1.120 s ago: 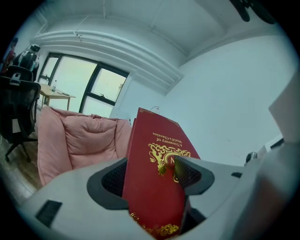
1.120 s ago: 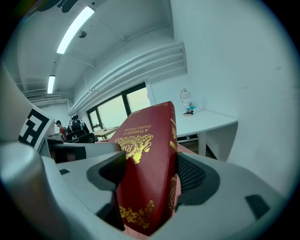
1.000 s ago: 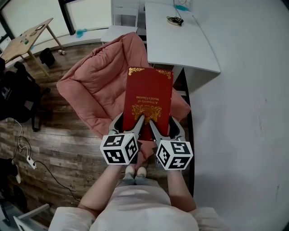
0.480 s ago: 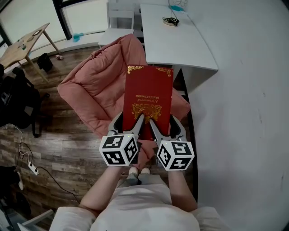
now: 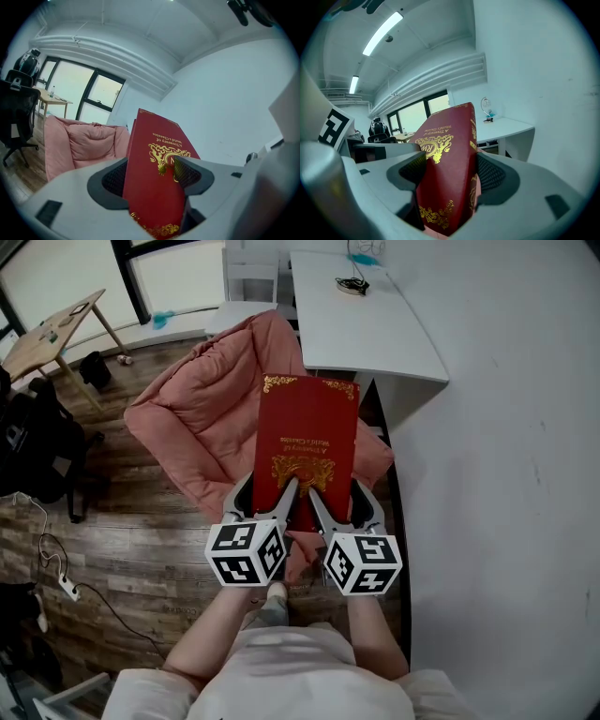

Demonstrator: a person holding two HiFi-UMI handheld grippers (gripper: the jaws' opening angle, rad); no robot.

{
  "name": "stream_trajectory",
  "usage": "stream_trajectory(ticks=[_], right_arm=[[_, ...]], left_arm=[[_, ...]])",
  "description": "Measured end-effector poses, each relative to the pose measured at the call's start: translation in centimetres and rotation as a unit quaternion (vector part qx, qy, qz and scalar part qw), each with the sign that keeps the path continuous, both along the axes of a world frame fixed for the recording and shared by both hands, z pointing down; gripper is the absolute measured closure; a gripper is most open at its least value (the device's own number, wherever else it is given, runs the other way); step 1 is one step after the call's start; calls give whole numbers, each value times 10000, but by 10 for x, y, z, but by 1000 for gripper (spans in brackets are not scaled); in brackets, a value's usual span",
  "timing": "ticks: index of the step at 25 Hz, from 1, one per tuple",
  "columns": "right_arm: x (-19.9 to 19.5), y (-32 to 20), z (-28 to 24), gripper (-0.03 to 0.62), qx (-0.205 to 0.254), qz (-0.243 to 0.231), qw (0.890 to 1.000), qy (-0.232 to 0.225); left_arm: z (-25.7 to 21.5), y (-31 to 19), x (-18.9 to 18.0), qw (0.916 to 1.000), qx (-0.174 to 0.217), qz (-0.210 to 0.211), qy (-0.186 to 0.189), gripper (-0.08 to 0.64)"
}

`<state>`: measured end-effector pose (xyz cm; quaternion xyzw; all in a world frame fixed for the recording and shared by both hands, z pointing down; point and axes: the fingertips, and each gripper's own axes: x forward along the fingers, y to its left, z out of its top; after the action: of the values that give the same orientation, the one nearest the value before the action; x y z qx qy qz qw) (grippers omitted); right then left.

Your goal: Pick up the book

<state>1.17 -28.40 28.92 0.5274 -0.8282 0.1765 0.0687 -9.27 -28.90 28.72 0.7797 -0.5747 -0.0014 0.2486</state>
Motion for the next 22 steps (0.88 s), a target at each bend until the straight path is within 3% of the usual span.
stream_trajectory(ticks=[7, 22], right_arm=[[4, 50, 1, 256, 21, -208, 9998, 27], [66, 180, -9, 258, 66, -432, 9990, 96]], left_arm=[[1, 54, 4, 9998, 42, -172, 35, 268], [-8, 189, 66, 9990, 115, -427, 106, 270]])
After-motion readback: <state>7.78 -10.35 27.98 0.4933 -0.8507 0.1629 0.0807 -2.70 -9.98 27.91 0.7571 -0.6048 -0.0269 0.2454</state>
